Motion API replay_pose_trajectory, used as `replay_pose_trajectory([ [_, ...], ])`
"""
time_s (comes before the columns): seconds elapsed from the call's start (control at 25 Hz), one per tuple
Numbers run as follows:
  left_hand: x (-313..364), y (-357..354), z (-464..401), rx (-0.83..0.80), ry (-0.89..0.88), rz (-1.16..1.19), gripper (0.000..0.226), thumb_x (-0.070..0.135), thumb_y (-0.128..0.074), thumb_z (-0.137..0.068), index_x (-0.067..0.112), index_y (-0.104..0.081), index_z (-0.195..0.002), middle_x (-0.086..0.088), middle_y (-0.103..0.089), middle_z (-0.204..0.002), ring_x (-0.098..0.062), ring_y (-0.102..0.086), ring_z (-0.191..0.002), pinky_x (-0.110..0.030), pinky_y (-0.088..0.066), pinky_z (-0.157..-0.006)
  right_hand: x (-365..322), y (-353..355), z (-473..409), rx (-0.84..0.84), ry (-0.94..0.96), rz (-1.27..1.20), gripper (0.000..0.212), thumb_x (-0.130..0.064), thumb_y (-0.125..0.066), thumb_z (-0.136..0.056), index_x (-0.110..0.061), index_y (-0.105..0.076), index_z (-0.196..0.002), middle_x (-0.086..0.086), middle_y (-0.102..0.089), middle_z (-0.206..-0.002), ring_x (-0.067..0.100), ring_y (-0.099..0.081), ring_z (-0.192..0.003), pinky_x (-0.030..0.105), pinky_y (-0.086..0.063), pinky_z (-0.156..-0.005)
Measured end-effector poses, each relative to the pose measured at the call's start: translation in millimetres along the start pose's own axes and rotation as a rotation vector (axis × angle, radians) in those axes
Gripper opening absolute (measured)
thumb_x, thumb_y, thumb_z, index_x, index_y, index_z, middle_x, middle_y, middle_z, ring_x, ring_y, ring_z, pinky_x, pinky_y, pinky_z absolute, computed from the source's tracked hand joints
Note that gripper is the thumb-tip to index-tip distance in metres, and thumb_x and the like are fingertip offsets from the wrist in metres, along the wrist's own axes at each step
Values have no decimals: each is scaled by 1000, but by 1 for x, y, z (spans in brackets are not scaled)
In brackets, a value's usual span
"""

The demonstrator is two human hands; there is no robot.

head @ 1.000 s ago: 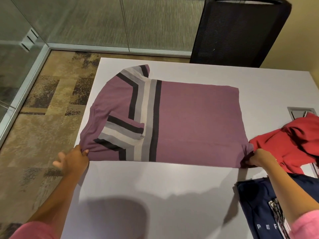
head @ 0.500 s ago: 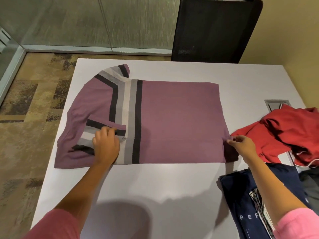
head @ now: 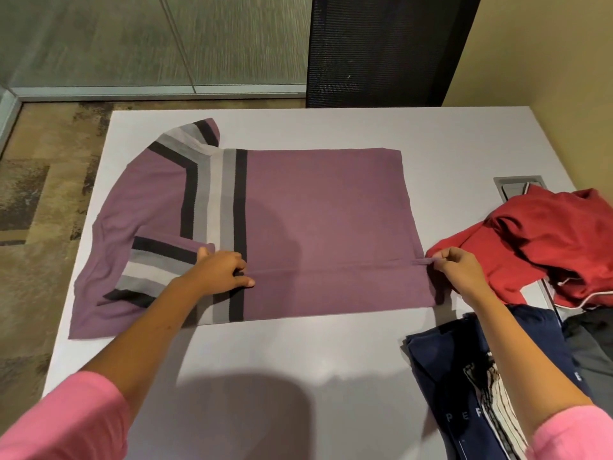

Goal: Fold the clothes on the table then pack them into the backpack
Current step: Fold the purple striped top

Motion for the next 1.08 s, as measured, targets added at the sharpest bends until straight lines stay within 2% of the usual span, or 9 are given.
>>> replay_pose_trajectory([
  [0.12, -15, 10, 6, -15, 24, 90, 30, 56, -53, -89, 29, -66, -85, 11, -61, -79, -13, -45, -92, -35, -19, -83, -16, -1, 1, 31, 74, 47, 15, -2, -57, -82, -10, -60, -69, 6, -58, -67, 17, -48, -63, 27, -38, -55],
  [0.24, -25, 20, 7, 51, 17, 108, 22, 54, -51, -91, 37, -64, -90, 16, -59, -80, -11, -47, -93, -35, -21, -84, -31, -3, -3, 53, 126, 35, 14, -4, -53, -83, -10, -58, -71, 7, -56, -68, 14, -47, -63, 28, -37, -57],
  [0.36, -28, 25, 2, 128, 53, 91, 28, 53, -45, -94, 34, -65, -99, 13, -59, -85, -9, -47, -89, -34, -20, -83, -36, -7, -16, 80, 116, 51, 11, -8, -53, -86, -12, -58, -77, 6, -59, -77, 17, -51, -71, 30, -40, -64],
  [0.48, -23, 19, -6, 166, 94, 51, 29, 50, -42, -96, 32, -64, -100, 8, -66, -96, -14, -53, -93, -36, -21, -83, -29, -15, -27, 16, 34, 144, 4, -16, -58, -91, -12, -59, -90, 7, -62, -91, 22, -55, -84, 30, -40, -71],
  [0.64, -15, 12, -9, 214, 146, 30, 28, 45, -44, -98, 28, -65, -104, 4, -67, -105, -19, -56, -102, -37, -22, -87, -25, -14, -19, -57, -40, 127, 25, -33, -66, -88, -10, -56, -88, 4, -58, -83, 20, -51, -75, 27, -35, -56],
  [0.76, -13, 11, -8, 182, 172, 4, 30, 45, -40, -98, 27, -62, -107, 2, -67, -105, -20, -56, -103, -37, -23, -90, -26, -5, -9, -242, -116, 78, 36, -23, -80, -77, -9, -54, -98, 3, -61, -88, 18, -58, -77, 26, -43, -59],
  [0.92, -12, 11, -8, 164, 200, -38, 31, 45, -38, -99, 27, -59, -110, 1, -67, -103, -21, -57, -101, -40, -25, -94, -17, 7, -8, -421, -114, 276, 35, -6, -81, -73, -5, -55, -97, 10, -64, -95, 22, -61, -84, 28, -49, -66],
  [1.0, -14, 7, -8, 175, 200, -58, 31, 45, -37, -99, 27, -59, -110, 1, -67, -101, -21, -58, -99, -41, -25, -92, -6, 8, -11, -430, -69, 444, 29, -6, -80, -74, -6, -58, -93, 11, -67, -97, 27, -63, -92, 37, -52, -78],
  [1.08, -15, 4, -7, 178, 195, -78, 31, 45, -36, -99, 27, -58, -112, 1, -67, -102, -21, -57, -99, -40, -24, -90, -1, 8, -12, -384, -12, 601, 29, -12, -80, -74, -7, -60, -94, 9, -67, -98, 27, -62, -93, 35, -47, -80],
])
Point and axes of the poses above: each hand's wrist, its own z-axis away from the middle knuckle, its own y-axis out of the back of the hand, x = y × z, the point moved 1 cm from there along -z, towards the middle knuckle
